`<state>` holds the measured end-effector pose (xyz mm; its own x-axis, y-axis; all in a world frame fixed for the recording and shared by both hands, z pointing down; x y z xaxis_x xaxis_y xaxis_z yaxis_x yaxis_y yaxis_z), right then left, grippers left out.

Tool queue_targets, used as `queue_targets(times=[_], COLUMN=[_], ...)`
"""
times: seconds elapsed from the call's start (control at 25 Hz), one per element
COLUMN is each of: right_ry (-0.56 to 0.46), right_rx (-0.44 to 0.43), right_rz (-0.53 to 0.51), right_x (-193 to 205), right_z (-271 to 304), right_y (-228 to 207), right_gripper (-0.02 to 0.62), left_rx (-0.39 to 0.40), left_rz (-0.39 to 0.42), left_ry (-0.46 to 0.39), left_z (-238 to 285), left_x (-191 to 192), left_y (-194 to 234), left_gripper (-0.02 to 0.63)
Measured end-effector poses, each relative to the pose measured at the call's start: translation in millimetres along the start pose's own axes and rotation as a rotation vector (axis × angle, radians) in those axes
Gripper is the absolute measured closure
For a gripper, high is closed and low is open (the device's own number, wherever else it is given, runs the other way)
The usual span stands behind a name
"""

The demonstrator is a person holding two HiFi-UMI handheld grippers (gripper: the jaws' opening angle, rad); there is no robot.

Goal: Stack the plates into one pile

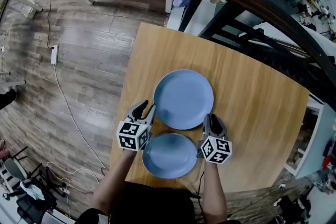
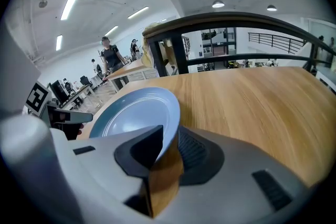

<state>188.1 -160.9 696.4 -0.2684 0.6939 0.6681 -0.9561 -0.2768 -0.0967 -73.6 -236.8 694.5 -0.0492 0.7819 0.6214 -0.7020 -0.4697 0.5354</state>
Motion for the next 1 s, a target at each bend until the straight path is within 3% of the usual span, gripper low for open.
queue_targets(times=[0.64,1.0], right_ry=[0.041,0.042], right_rx=[-0.011,-0.015], right_rz=[0.020,0.030], right_x=[5,5], right_z=[23,24], right_y=[0,1], right_gripper=[0.496,0.512], left_rx=[0.021,0.039], left_rz=[-0.021,-0.018], left_ry=[0.041,0.050], left_z=[24,27], left_x=[8,9], left_y=[7,4], left_gripper=[0.479,0.517])
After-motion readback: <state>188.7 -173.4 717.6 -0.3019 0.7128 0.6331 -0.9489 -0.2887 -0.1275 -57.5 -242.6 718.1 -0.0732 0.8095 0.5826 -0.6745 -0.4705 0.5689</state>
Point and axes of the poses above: the fingertips, and each gripper's own axes: z forward along the fingers, y to its left, x out of its underside, the point moved 2 cm from there along -z, backward along the fingers, and after that the axes turned 11 degrees about x, right-handed, at the moved point
